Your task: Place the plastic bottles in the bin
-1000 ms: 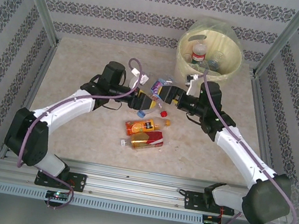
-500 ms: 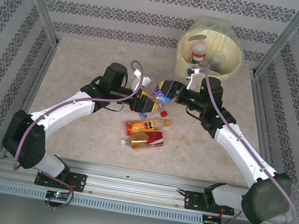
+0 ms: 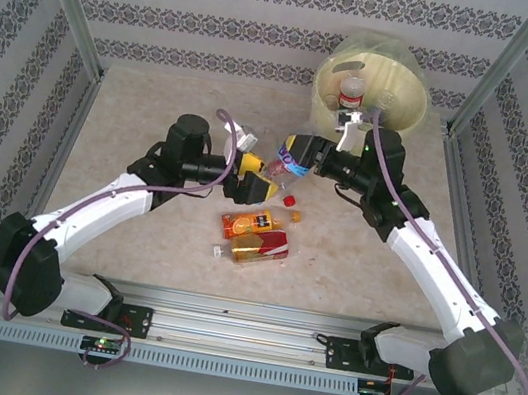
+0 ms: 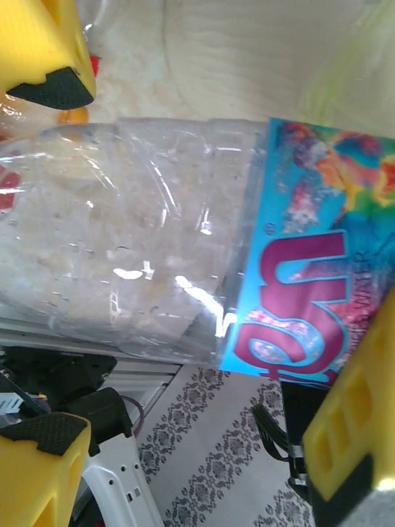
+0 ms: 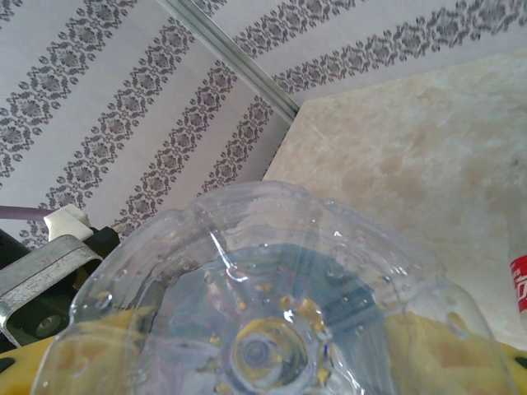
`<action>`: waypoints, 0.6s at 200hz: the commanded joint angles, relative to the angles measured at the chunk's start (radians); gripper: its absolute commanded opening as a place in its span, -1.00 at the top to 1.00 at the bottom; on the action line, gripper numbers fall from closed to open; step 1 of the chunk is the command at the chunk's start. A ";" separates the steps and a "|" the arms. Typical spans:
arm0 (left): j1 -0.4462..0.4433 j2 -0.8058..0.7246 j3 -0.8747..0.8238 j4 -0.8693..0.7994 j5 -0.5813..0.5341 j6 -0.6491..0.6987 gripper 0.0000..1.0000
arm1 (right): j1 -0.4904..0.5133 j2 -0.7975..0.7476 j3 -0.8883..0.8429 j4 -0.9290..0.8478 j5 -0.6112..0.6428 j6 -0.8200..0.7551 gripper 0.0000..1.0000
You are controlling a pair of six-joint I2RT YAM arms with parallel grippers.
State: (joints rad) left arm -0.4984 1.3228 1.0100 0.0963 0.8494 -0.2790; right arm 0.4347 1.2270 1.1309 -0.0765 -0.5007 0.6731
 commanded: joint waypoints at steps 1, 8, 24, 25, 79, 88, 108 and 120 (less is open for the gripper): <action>-0.012 -0.042 -0.026 0.155 -0.018 -0.032 -0.94 | -0.002 -0.051 0.069 -0.086 0.048 -0.085 -0.19; -0.010 -0.050 -0.036 0.178 -0.022 -0.041 -0.96 | -0.004 -0.061 0.086 -0.113 0.059 -0.103 -0.19; -0.009 -0.070 -0.057 0.236 -0.036 -0.062 -1.00 | -0.008 -0.079 0.129 -0.181 0.097 -0.150 -0.19; -0.009 -0.072 -0.059 0.238 -0.036 -0.063 -1.00 | -0.008 -0.080 0.131 -0.185 0.098 -0.154 -0.19; -0.004 -0.143 -0.102 0.340 -0.057 -0.089 -1.00 | -0.045 -0.134 0.253 -0.328 0.242 -0.277 -0.19; 0.000 -0.154 -0.110 0.364 -0.054 -0.100 -1.00 | -0.057 -0.136 0.271 -0.338 0.263 -0.290 -0.19; 0.012 -0.173 -0.118 0.404 -0.028 -0.119 -1.00 | -0.085 -0.136 0.313 -0.345 0.302 -0.315 -0.19; 0.017 -0.181 -0.124 0.435 -0.010 -0.130 -1.00 | -0.104 -0.128 0.343 -0.350 0.328 -0.330 -0.20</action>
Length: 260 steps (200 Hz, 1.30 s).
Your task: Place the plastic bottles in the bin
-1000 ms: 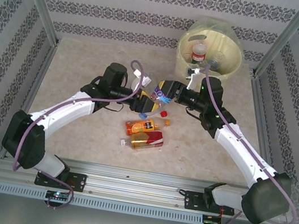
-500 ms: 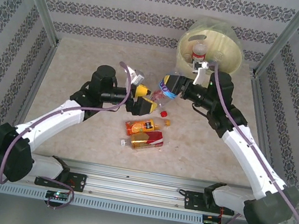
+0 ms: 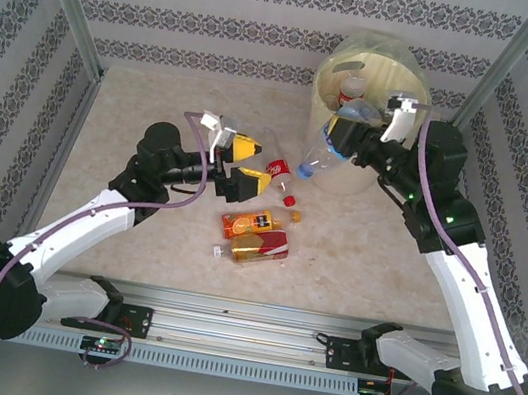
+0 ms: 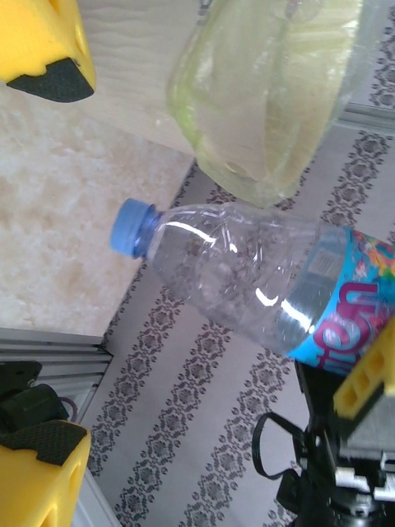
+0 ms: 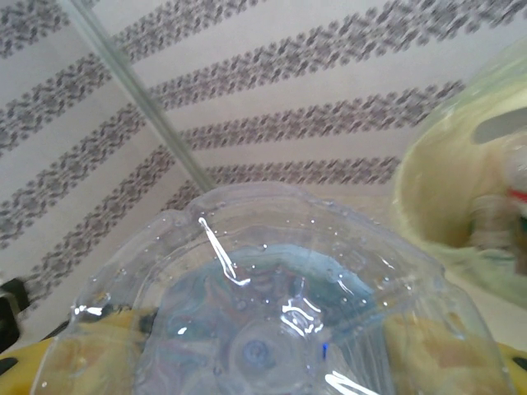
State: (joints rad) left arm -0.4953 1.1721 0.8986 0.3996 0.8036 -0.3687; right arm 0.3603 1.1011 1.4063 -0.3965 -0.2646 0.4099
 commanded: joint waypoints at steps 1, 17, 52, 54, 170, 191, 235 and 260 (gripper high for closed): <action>0.014 -0.032 -0.014 0.134 0.037 -0.041 -1.00 | -0.032 -0.003 0.071 -0.031 0.094 -0.068 -0.20; 0.016 -0.047 -0.026 0.176 0.050 -0.056 -1.00 | -0.050 0.011 0.118 -0.043 0.147 -0.097 -0.20; 0.025 -0.087 -0.028 0.164 0.041 -0.034 -1.00 | -0.106 0.060 0.213 -0.047 0.215 -0.131 -0.21; 0.026 -0.089 -0.028 0.163 0.041 -0.031 -1.00 | -0.110 0.064 0.222 -0.049 0.219 -0.133 -0.20; 0.040 -0.136 -0.022 0.076 0.014 0.042 -1.00 | -0.297 0.403 0.471 -0.136 0.196 -0.151 -0.21; 0.039 -0.132 -0.020 0.066 0.008 0.050 -1.00 | -0.307 0.471 0.514 -0.180 0.132 -0.139 -0.21; 0.039 -0.124 -0.014 0.030 -0.002 0.073 -1.00 | -0.310 0.613 0.616 -0.277 0.016 -0.143 -0.22; 0.040 -0.119 -0.013 0.018 -0.001 0.078 -1.00 | -0.305 0.678 0.642 -0.288 -0.080 -0.150 -0.22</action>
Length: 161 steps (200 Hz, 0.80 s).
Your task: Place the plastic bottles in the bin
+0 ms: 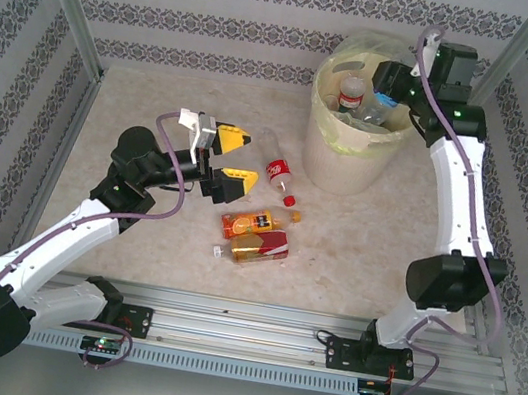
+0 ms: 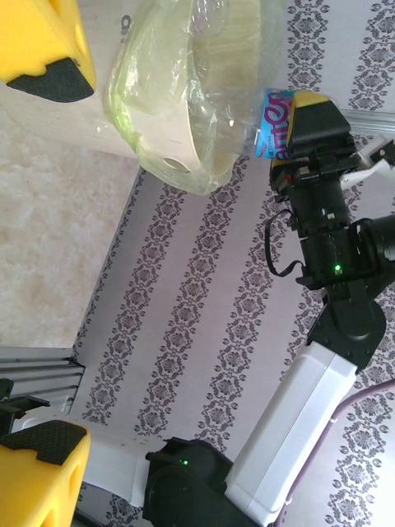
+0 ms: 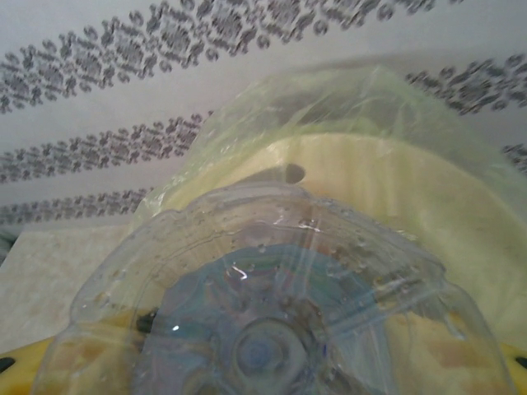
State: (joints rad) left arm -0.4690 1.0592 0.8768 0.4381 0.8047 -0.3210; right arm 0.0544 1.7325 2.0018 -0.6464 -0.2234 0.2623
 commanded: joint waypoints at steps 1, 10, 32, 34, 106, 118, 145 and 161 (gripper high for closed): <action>0.013 -0.006 0.009 -0.022 -0.002 0.031 -1.00 | 0.002 0.048 0.048 -0.039 -0.126 -0.004 -0.22; 0.013 -0.006 0.010 -0.024 -0.001 0.031 -0.99 | 0.011 0.067 0.054 -0.034 -0.150 -0.014 -0.22; 0.013 -0.006 0.011 -0.036 -0.007 0.039 -1.00 | 0.037 0.118 0.091 -0.051 -0.143 -0.034 -0.24; 0.013 -0.007 0.011 -0.036 -0.007 0.040 -1.00 | 0.038 0.123 0.096 -0.055 -0.142 -0.034 -0.25; 0.013 0.001 0.017 -0.072 -0.018 0.064 -1.00 | 0.097 0.260 0.301 -0.148 -0.082 -0.035 -0.73; 0.013 0.004 0.017 -0.076 -0.020 0.066 -1.00 | 0.099 0.255 0.312 -0.156 -0.066 -0.034 -0.79; 0.011 0.011 0.017 -0.085 -0.020 0.072 -1.00 | 0.097 0.207 0.294 -0.162 -0.031 -0.040 -0.87; 0.012 0.017 0.021 -0.097 -0.025 0.082 -1.00 | 0.099 0.163 0.258 -0.151 -0.021 -0.045 -0.88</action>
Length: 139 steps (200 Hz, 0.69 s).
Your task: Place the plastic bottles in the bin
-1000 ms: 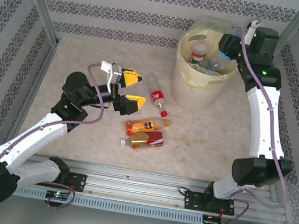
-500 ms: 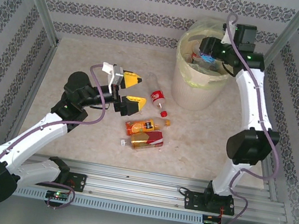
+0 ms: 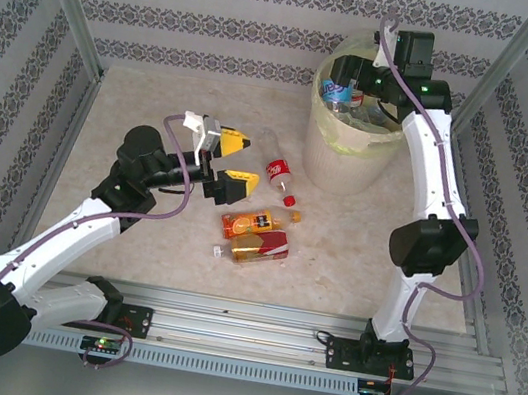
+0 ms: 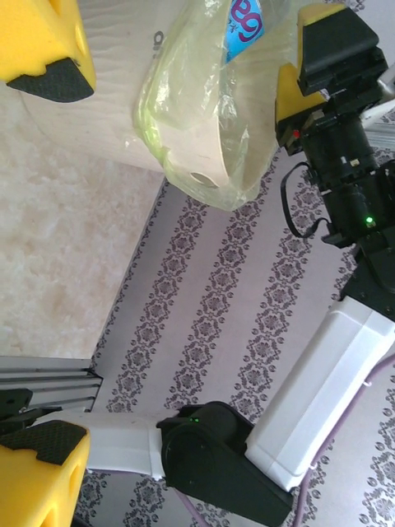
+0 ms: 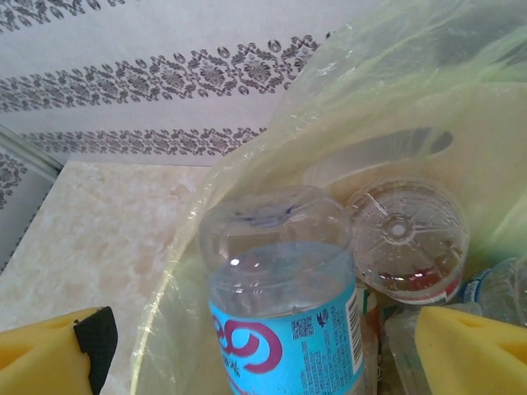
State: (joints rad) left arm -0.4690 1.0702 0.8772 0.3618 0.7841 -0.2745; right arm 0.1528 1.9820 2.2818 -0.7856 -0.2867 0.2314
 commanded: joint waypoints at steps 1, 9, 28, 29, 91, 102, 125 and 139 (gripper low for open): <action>0.011 0.005 0.020 -0.022 -0.005 0.037 -1.00 | 0.001 -0.090 -0.025 -0.011 0.043 -0.015 -0.88; 0.012 0.009 0.020 -0.029 -0.011 0.041 -1.00 | 0.001 -0.117 -0.052 -0.002 0.045 -0.019 -0.88; 0.011 0.013 0.022 -0.041 -0.024 0.046 -1.00 | 0.009 -0.201 -0.146 0.039 0.046 -0.026 -0.88; 0.011 0.014 0.023 -0.042 -0.025 0.047 -1.00 | 0.010 -0.205 -0.152 0.041 0.046 -0.026 -0.88; 0.009 0.041 0.049 -0.158 -0.125 0.095 -1.00 | 0.048 -0.494 -0.551 0.159 -0.017 -0.026 -0.88; 0.007 0.052 0.059 -0.176 -0.146 0.085 -0.99 | 0.064 -0.547 -0.619 0.171 -0.026 -0.032 -0.88; 0.007 0.076 0.087 -0.250 -0.207 0.079 -1.00 | 0.111 -0.655 -0.754 0.185 -0.030 -0.036 -0.89; 0.007 0.095 0.113 -0.311 -0.252 0.088 -1.00 | 0.141 -0.720 -0.834 0.197 -0.027 -0.032 -0.92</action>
State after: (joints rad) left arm -0.4690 1.1435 0.9302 0.1680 0.6243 -0.2089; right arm 0.2504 1.3590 1.5566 -0.6346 -0.2935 0.2165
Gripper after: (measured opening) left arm 0.998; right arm 0.953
